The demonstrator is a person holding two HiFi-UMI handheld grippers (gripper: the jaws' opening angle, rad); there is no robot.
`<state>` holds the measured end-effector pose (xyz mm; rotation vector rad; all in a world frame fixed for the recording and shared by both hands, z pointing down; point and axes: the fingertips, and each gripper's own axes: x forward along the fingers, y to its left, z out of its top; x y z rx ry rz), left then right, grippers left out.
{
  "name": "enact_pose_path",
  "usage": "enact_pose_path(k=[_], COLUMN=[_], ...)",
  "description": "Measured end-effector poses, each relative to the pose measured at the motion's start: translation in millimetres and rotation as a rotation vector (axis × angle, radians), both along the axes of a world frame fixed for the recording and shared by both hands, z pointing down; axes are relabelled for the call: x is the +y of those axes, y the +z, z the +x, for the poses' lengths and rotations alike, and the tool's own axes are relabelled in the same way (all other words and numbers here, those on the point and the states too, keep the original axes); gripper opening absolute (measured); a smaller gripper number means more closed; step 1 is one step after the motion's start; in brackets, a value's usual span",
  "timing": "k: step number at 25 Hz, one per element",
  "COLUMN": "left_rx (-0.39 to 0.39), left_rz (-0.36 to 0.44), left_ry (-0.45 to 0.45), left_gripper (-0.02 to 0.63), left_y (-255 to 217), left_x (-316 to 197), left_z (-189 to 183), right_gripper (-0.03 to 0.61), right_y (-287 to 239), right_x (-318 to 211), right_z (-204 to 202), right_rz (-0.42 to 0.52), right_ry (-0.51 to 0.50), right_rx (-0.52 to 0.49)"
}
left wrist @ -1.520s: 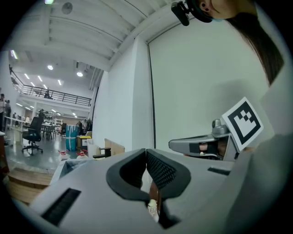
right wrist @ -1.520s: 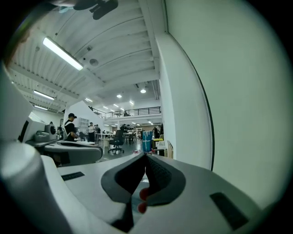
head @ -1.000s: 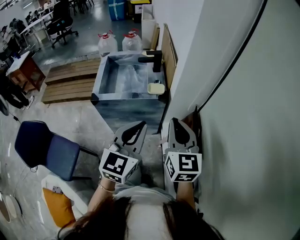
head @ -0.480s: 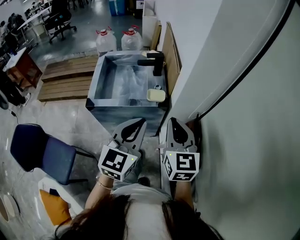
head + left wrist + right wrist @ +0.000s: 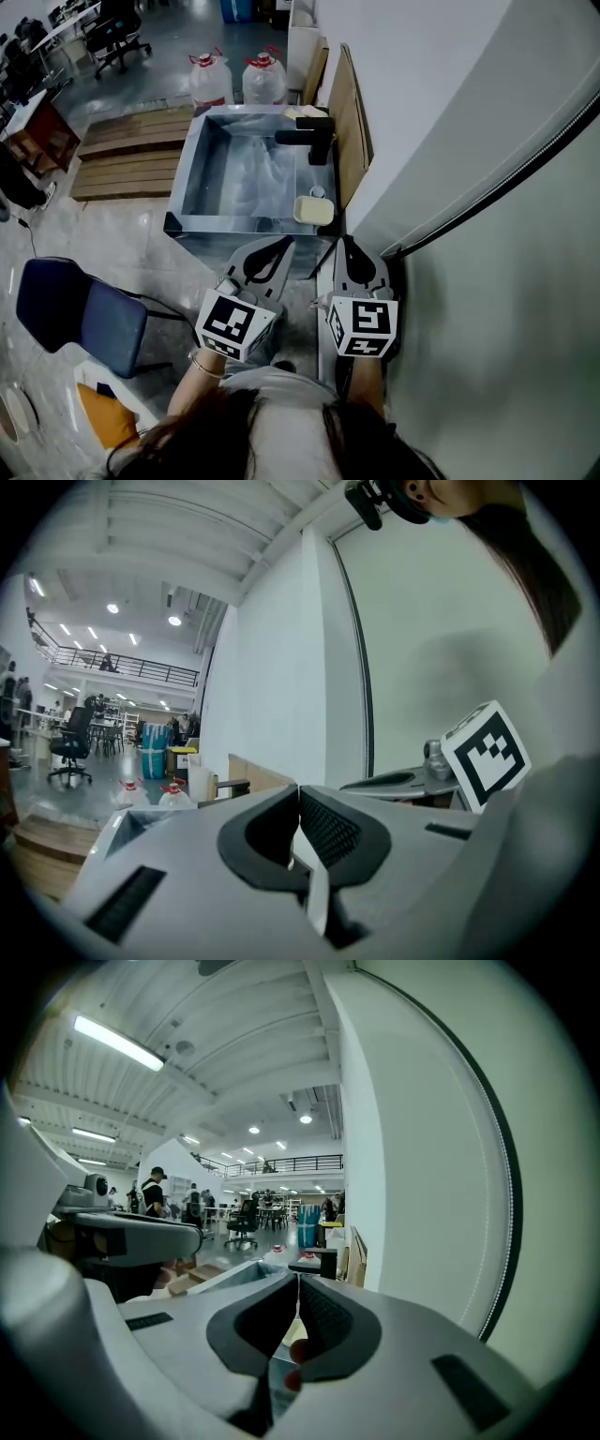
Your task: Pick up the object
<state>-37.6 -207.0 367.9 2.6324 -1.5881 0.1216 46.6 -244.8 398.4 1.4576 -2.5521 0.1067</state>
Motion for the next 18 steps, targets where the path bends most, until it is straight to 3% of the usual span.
enact_pose_path(k=[18], left_rx=[-0.001], left_rz=[-0.058], left_ry=[0.045], left_gripper=[0.009], left_y=[23.4], left_x=[-81.0], left_z=[-13.7], right_gripper=[0.029], right_y=[67.2], right_x=[-85.9], right_z=[-26.0], right_rz=[-0.114], right_ry=[-0.034], right_rx=[0.145])
